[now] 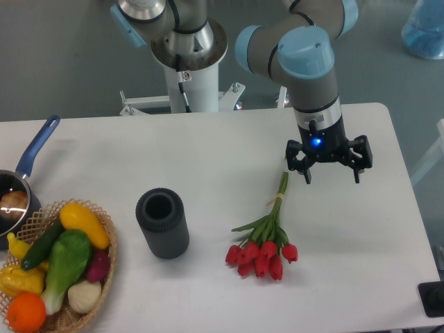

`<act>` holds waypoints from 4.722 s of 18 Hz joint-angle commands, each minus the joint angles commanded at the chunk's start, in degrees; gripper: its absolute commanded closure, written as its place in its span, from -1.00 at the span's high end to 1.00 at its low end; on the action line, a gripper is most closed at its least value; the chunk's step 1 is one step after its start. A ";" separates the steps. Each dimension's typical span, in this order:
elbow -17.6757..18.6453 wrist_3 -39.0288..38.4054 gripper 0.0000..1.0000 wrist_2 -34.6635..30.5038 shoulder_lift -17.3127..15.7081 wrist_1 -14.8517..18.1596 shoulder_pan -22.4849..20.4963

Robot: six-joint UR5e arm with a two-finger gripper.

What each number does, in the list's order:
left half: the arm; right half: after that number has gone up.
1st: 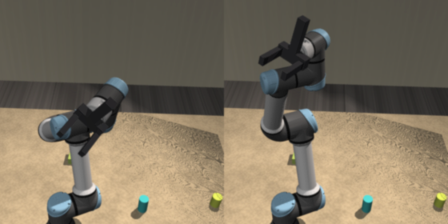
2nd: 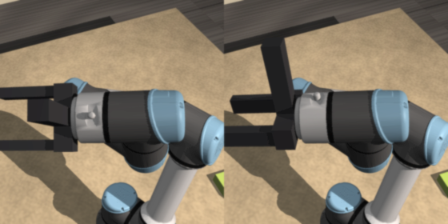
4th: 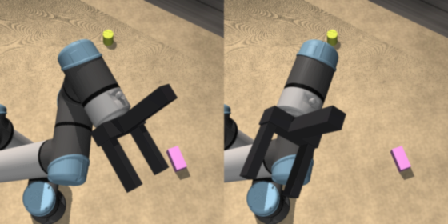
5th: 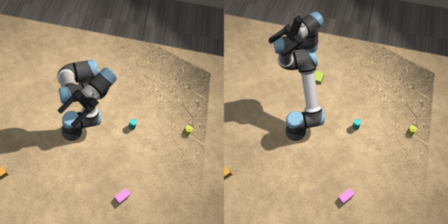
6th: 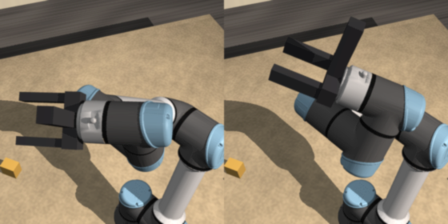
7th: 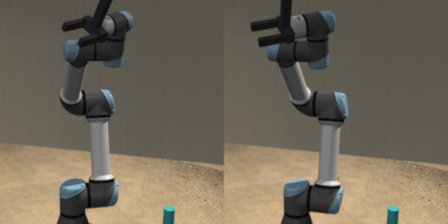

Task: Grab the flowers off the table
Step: 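Open the gripper above the green tulip stems, then lower the open gripper down onto the tulip stems, then close the gripper around the tulip stems, then lift the red tulip bouquet up off the table by its stems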

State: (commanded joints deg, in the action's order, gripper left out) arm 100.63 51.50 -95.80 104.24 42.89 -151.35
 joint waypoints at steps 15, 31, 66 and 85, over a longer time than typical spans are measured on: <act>7.83 7.74 1.00 5.71 5.45 0.09 -0.97; 7.04 11.69 1.00 11.34 8.35 0.61 -0.17; 5.98 11.34 -0.58 10.55 10.90 0.62 0.35; -3.32 9.42 -0.58 12.56 8.88 0.88 -0.35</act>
State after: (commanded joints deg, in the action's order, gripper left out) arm 97.31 60.92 -83.24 113.12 43.77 -151.70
